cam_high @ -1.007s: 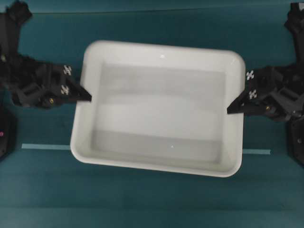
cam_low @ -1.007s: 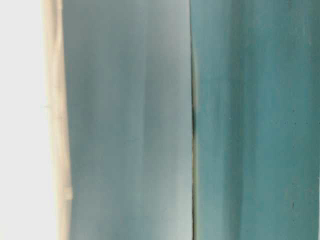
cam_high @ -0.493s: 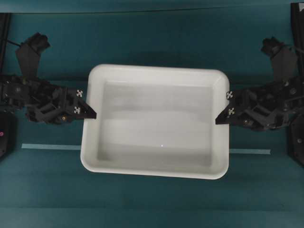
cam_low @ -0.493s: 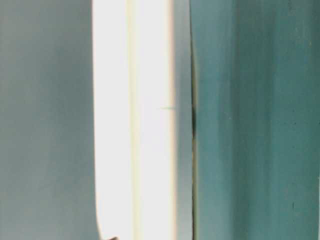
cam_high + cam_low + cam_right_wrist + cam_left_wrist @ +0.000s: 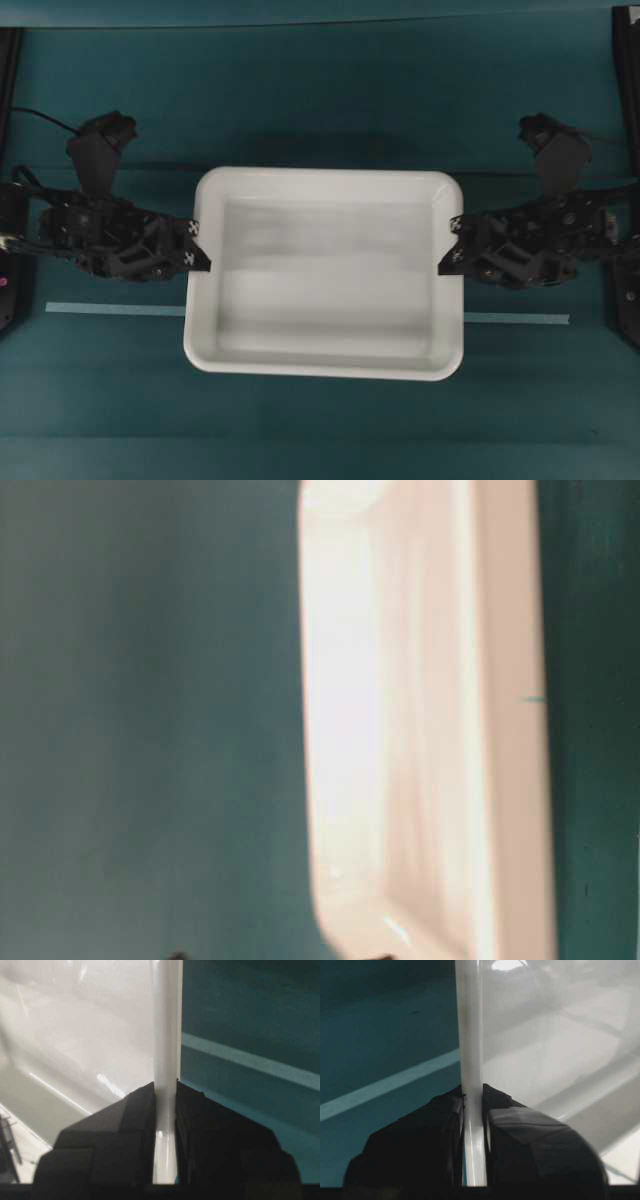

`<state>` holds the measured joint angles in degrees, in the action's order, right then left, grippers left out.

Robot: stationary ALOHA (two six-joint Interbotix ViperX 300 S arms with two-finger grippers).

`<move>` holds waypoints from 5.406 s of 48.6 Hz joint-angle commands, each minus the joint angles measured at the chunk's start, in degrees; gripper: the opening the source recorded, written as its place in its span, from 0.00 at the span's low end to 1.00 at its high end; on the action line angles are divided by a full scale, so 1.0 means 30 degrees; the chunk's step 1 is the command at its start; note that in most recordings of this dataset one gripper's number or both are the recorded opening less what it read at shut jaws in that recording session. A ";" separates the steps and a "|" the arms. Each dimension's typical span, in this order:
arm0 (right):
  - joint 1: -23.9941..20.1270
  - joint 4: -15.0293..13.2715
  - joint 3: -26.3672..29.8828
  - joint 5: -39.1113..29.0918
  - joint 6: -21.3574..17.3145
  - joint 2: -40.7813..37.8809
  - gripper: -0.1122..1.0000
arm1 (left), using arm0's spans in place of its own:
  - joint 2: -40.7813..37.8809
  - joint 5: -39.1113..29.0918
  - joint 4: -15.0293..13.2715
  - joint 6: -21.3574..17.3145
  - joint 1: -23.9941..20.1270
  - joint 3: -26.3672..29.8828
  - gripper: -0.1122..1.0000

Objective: Lift the white case with both hands.

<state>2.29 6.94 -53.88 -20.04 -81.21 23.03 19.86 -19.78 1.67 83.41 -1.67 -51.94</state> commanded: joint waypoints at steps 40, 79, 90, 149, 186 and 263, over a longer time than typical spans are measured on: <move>-0.0234 -0.0322 -0.1143 0.2549 0.0029 -0.5010 0.19 | -0.3545 0.0850 0.0059 0.0059 0.0205 -0.1230 0.15; 0.0117 -0.0264 -0.1260 0.3428 -0.0029 -0.6299 0.19 | -0.4600 0.2285 0.0059 0.0410 0.0000 -0.1377 0.15; 0.0234 -0.0264 -0.1201 0.3926 -0.0029 -0.6328 0.22 | -0.4570 0.2285 0.0059 0.0762 0.0088 -0.1436 0.15; 0.0176 -0.2314 0.0176 0.1436 0.0059 -0.1084 0.86 | -0.0410 0.4395 0.0059 -0.1963 0.0117 -0.1230 0.95; 0.0176 -1.3213 0.0557 0.1816 0.2373 0.6035 0.86 | 0.7998 0.2168 0.0029 -1.2393 0.0146 -0.0674 0.95; -0.0967 -1.3359 0.0205 0.2080 1.0576 1.3330 0.86 | 1.4238 0.2256 0.0059 -2.0508 0.1143 -0.0146 0.94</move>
<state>-0.53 -32.96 -53.79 -13.97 -49.57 63.72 63.72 -13.18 1.67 21.88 1.58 -54.05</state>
